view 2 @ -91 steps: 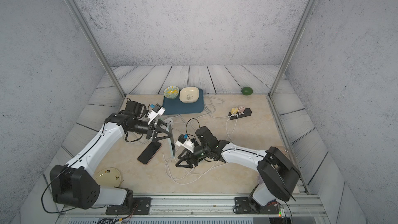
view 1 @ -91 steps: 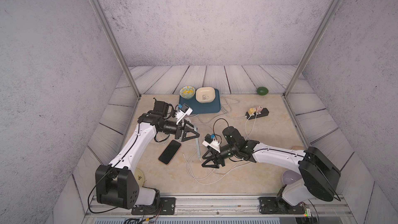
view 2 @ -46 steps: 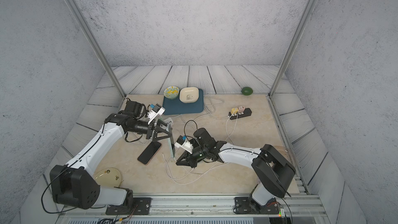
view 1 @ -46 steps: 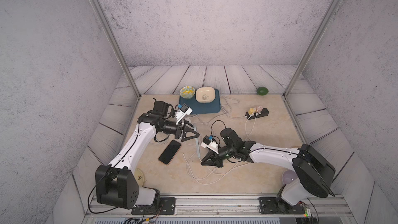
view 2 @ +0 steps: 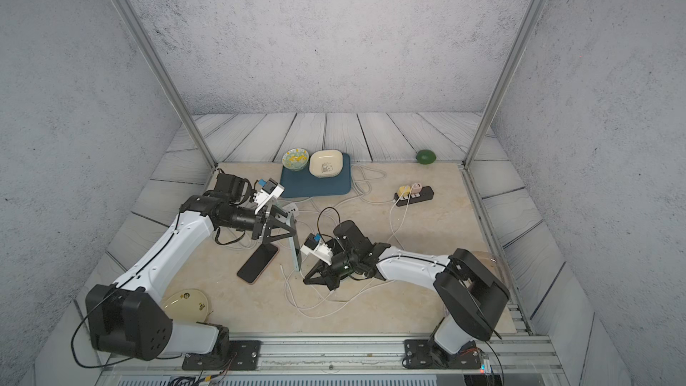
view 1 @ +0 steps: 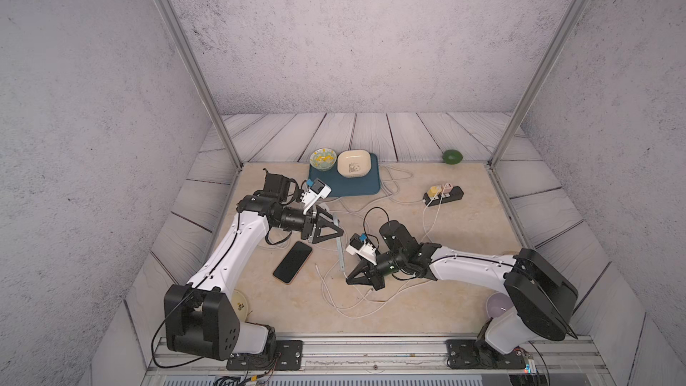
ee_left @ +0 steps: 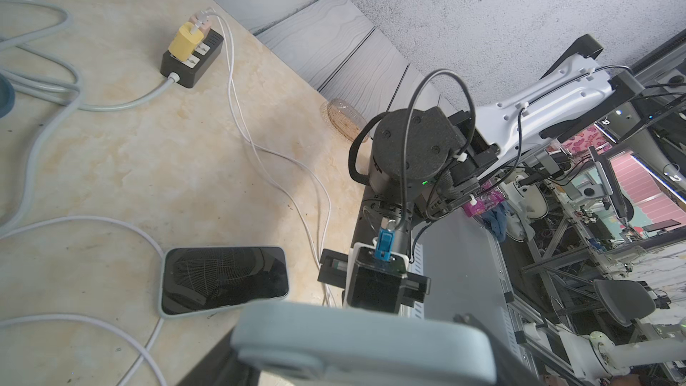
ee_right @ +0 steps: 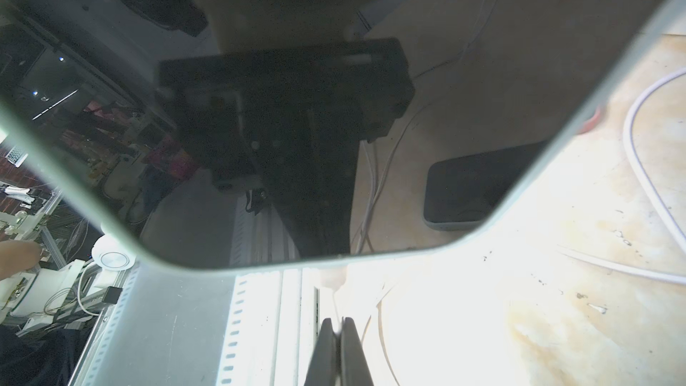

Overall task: Unplug the charging cable from the phone
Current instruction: Remove the charging cable from the phone.

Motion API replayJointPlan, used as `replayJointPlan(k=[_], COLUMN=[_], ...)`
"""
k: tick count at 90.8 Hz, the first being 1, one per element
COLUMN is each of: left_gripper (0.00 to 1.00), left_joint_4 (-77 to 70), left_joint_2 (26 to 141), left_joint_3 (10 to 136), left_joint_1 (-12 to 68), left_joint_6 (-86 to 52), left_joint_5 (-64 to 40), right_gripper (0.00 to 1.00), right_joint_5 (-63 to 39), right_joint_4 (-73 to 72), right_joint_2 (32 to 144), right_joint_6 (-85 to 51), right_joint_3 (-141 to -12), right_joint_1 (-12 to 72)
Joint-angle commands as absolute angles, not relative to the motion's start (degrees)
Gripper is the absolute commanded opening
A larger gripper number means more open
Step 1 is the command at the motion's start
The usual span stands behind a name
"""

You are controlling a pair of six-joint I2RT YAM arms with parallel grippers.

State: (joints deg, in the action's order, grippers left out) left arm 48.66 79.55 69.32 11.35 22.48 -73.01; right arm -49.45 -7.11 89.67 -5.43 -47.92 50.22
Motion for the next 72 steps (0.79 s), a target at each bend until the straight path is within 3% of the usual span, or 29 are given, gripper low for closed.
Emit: replayJointPlan(k=[1,38,72], left_gripper=[0.24,0.24,0.24], left_joint_4=[48.9,49.2,51.6], left_joint_2=[78.4,78.2,77.6], left_joint_3=[71.6,72.0,71.8], left_joint_1=[10.7,9.5,9.3], left_joint_6=[21.8,21.8,24.8], left_joint_5=[-75.8,-77.2,-78.1], right_gripper=[0.00,0.00,0.07], right_joint_5=[-49.5,-48.8,-36.8], right_joint_4=[-5.2,-1.3,4.5], right_joint_2=[90.3,91.9,97.9], right_joint_6=[-3.9,-2.8,-9.1], right_joint_3=[-47.1,-49.0,-56.0], right_joint_1=[50.8,51.1,51.0])
